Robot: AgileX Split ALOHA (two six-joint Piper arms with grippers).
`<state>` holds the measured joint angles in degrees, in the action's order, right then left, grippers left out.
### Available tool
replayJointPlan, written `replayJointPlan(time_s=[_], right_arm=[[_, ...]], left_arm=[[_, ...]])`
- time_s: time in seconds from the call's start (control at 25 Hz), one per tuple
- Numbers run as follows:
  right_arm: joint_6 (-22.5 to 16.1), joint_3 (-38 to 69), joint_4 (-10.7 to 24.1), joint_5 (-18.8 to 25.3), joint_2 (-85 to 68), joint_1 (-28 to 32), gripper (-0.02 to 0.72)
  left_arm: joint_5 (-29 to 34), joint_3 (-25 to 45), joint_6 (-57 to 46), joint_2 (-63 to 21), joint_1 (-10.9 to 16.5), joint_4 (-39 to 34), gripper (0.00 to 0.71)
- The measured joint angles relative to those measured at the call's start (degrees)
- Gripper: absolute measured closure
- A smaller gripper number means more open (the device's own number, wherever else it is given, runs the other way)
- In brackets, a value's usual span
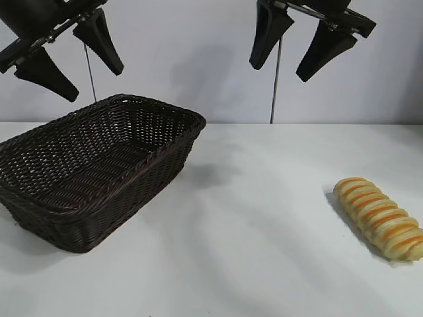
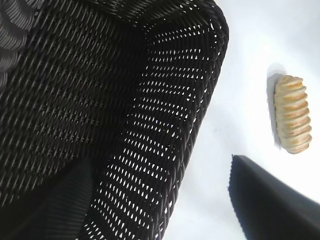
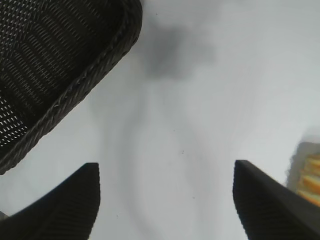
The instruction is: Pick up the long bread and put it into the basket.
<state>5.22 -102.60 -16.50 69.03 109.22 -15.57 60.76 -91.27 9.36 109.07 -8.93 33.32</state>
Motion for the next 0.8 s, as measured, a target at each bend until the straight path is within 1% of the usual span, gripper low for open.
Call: replayJointPlan(time_s=[0.2, 0.4, 0.56, 0.8], right_arm=[[0.0, 0.0, 0.0, 0.0, 0.0, 0.0, 0.167], [0.0, 0.0, 0.0, 0.0, 0.0, 0.0, 0.167], [0.0, 0.0, 0.0, 0.0, 0.0, 0.0, 0.167], [0.0, 0.0, 0.0, 0.0, 0.0, 0.0, 0.167]], left_arm=[[-0.2, 0.0, 0.0, 0.0, 0.0, 0.0, 0.157], [0.6, 0.0, -0.8, -2.1, 0.0, -2.7, 0.157], [2.7, 0.0, -3.2, -4.2, 0.0, -5.2, 0.163], [5.6, 0.0, -4.1, -5.9, 0.0, -6.7, 0.17]])
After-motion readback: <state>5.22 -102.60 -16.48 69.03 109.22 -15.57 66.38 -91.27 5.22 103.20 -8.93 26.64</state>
